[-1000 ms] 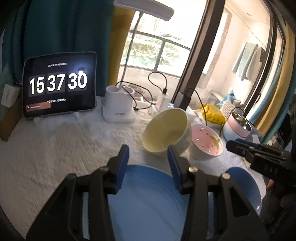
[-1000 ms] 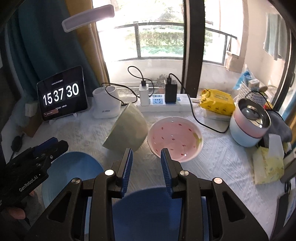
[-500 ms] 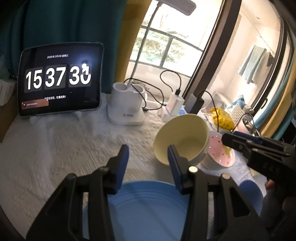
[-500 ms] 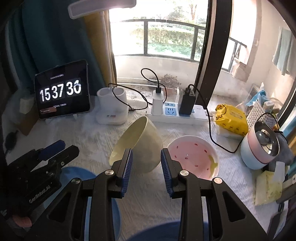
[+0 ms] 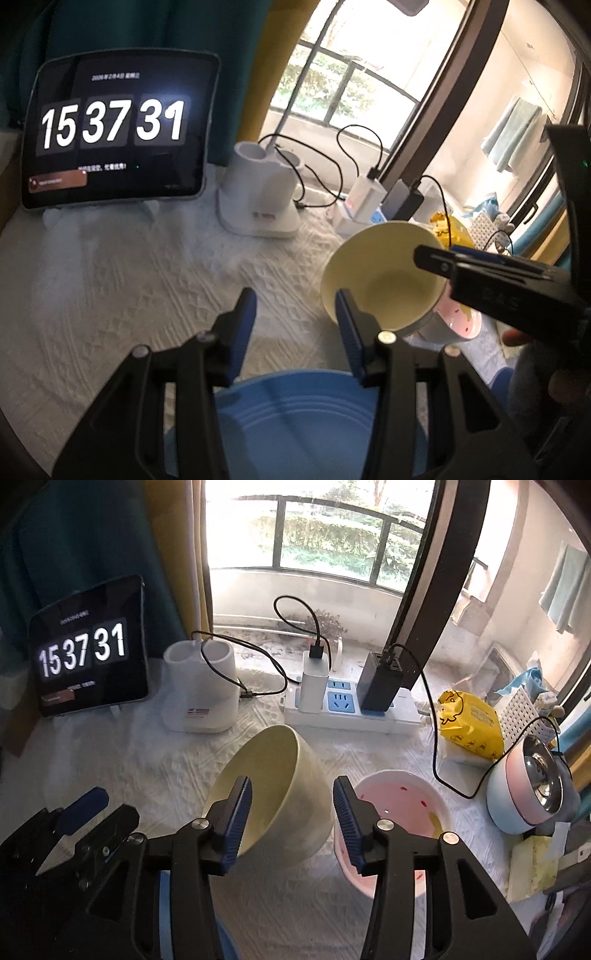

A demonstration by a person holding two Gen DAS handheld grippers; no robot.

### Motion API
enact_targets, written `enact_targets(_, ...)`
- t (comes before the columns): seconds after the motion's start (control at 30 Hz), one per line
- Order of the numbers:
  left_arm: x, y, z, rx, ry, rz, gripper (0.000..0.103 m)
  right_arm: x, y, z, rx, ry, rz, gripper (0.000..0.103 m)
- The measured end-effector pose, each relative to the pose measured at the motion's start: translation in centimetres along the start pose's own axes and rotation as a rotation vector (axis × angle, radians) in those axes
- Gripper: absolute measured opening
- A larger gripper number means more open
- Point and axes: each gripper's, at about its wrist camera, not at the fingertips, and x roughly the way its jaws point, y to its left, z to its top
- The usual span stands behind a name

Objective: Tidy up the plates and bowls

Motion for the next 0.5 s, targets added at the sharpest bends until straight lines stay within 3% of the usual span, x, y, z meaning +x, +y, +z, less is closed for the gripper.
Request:
enact_targets(0.27, 0.9, 0.5, 0.0, -0.019, 0.019, -0.004, 0.046, 2.7, 0.5, 0.0, -0.029, 0.045, -0.061, 0.048)
enact_targets(0.37, 1.1, 0.4, 0.0, -0.021, 0.025, -0.008, 0.047, 3.3, 0.7, -0.3, -0.06, 0.049, -0.105, 0.043)
enact_targets(0.43, 1.3, 0.4, 0.0, -0.021, 0.037, -0.011, 0.047, 3.5, 0.8, -0.4, -0.065, 0.042, -0.124, 0.035)
enact_targets(0.5, 1.4, 0.3, 0.1, -0.021, 0.038, -0.007, 0.047, 3.4, 0.8, -0.3, -0.078, 0.032, -0.147, 0.018)
